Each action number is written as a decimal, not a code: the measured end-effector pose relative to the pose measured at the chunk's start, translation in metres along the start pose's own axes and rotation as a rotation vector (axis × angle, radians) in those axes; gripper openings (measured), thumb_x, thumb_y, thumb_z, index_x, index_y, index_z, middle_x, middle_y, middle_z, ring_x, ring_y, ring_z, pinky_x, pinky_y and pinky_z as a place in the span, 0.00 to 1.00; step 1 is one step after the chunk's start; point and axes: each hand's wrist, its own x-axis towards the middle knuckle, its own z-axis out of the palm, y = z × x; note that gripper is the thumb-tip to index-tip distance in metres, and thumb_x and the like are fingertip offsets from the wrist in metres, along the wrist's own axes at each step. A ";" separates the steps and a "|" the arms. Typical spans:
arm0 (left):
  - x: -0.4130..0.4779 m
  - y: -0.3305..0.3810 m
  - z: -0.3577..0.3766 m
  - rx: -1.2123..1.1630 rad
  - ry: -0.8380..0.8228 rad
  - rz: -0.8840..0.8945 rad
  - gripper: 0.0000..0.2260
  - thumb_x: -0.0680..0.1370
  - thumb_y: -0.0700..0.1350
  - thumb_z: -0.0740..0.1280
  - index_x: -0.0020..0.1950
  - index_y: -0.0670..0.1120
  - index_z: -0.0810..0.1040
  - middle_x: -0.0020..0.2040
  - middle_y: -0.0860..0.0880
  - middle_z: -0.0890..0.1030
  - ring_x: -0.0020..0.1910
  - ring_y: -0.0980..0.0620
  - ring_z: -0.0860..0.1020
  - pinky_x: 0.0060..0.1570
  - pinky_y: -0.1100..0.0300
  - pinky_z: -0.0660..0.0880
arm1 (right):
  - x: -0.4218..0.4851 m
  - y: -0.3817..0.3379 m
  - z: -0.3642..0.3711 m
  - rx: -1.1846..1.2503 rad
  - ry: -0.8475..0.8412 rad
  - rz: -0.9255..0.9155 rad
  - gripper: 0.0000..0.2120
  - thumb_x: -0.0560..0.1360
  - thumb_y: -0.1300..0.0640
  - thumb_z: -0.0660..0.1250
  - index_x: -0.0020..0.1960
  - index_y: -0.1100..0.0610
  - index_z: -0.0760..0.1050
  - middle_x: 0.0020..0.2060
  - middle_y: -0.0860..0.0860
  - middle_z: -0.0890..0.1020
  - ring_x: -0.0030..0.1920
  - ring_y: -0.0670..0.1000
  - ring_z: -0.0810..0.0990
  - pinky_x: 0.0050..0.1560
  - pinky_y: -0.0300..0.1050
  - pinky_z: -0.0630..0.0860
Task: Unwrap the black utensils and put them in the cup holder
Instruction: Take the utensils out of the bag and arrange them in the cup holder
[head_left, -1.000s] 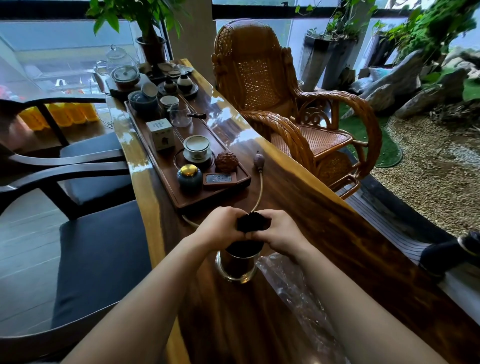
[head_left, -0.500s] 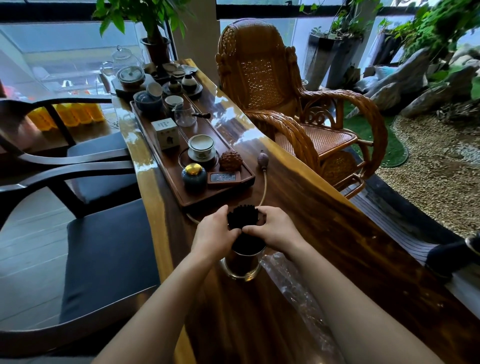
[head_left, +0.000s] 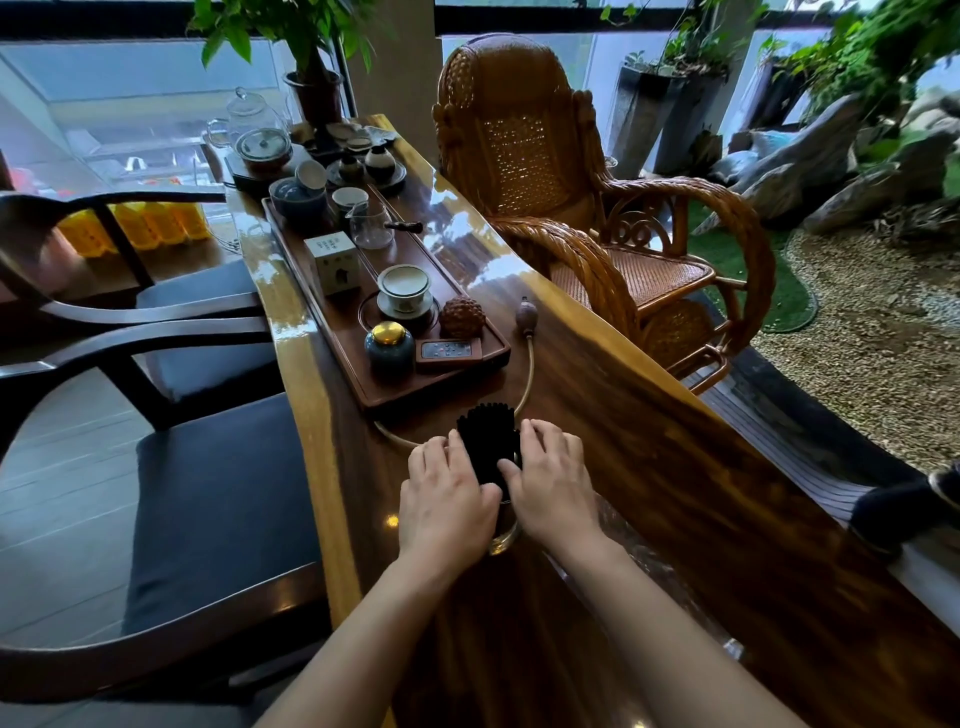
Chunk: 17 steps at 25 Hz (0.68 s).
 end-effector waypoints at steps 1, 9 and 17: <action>0.002 0.000 0.001 -0.007 0.000 -0.008 0.32 0.79 0.52 0.59 0.81 0.43 0.55 0.76 0.44 0.65 0.76 0.45 0.61 0.72 0.49 0.66 | 0.002 -0.001 0.001 0.003 0.025 0.005 0.25 0.82 0.47 0.60 0.75 0.57 0.66 0.71 0.54 0.71 0.69 0.56 0.66 0.67 0.50 0.71; 0.008 -0.011 0.003 -0.051 0.017 -0.014 0.32 0.79 0.51 0.61 0.81 0.43 0.55 0.77 0.43 0.65 0.75 0.44 0.61 0.71 0.49 0.66 | 0.019 0.003 -0.005 0.243 0.272 0.113 0.09 0.77 0.51 0.71 0.53 0.53 0.85 0.47 0.49 0.82 0.51 0.51 0.75 0.48 0.42 0.74; 0.008 -0.009 0.007 -0.057 0.032 0.011 0.33 0.79 0.50 0.62 0.81 0.44 0.55 0.75 0.44 0.67 0.73 0.45 0.62 0.71 0.50 0.67 | 0.023 -0.006 -0.010 0.345 0.335 0.075 0.07 0.76 0.53 0.72 0.52 0.54 0.85 0.46 0.48 0.86 0.48 0.48 0.82 0.46 0.41 0.77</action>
